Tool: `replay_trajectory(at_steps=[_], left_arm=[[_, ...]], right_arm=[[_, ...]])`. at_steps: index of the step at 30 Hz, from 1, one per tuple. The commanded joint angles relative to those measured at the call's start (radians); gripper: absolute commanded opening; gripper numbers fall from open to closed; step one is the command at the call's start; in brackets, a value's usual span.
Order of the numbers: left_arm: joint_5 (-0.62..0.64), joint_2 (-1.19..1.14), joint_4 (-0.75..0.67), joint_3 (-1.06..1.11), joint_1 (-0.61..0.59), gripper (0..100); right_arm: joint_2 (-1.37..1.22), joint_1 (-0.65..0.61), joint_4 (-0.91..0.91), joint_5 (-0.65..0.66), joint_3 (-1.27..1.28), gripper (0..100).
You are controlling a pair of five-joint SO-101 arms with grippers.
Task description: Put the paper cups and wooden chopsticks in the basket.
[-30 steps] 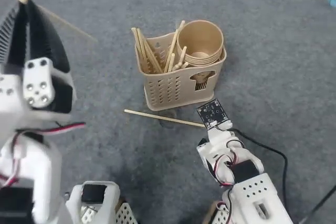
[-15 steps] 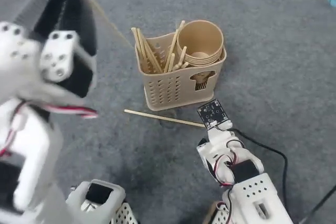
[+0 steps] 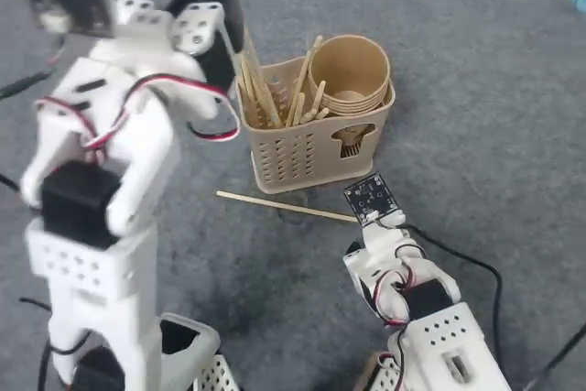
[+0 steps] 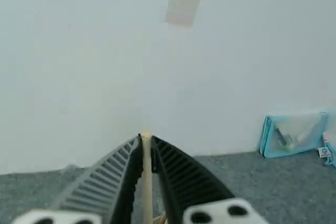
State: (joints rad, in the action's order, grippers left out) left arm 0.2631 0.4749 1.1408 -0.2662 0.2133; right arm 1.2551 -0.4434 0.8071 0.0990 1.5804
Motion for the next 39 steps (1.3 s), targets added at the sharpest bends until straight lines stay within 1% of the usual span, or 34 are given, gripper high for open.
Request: replay_trajectory(at_steps=[1,4,7,9,13,15,20,23,27,30,33,36,39], left_arm=[[0.011,-0.002,-0.078,0.084,0.000,1],[0.009,-0.002,-0.140,0.159,-0.002,1],[0.009,-0.002,-0.135,0.182,-0.002,3],[0.009,0.000,-0.104,0.179,-0.002,8],[0.012,0.006,-0.041,0.176,-0.015,23],[0.014,0.038,-0.034,0.179,-0.035,25],[0.014,0.176,-0.021,0.183,-0.103,25],[0.015,0.261,0.041,0.183,-0.180,25],[0.026,0.287,0.161,0.232,-0.292,25],[0.107,0.285,0.227,0.346,-0.379,22],[0.173,0.285,0.241,0.509,-0.440,16],[0.198,0.285,0.227,0.673,-0.453,13],[0.210,0.284,0.170,0.820,-0.451,12]], right_arm=[[0.007,-0.005,-0.024,0.017,-0.011,8.0],[0.007,-0.005,-0.024,0.017,-0.011,8.0],[0.007,-0.005,-0.024,0.017,-0.011,8.0],[0.007,-0.005,-0.024,0.017,-0.011,8.0],[0.007,-0.004,-0.024,0.017,-0.011,8.0],[0.007,-0.004,-0.024,0.017,-0.011,8.0],[0.007,-0.004,-0.024,0.017,-0.011,8.0],[0.007,-0.004,-0.024,0.017,-0.011,8.0],[0.007,-0.004,-0.024,0.017,-0.011,8.0],[0.007,-0.004,-0.024,0.017,-0.011,8.0],[0.007,-0.004,-0.024,0.017,-0.009,8.0],[0.007,-0.004,-0.024,0.015,-0.009,8.0],[0.007,-0.004,-0.024,0.015,-0.009,8.0]])
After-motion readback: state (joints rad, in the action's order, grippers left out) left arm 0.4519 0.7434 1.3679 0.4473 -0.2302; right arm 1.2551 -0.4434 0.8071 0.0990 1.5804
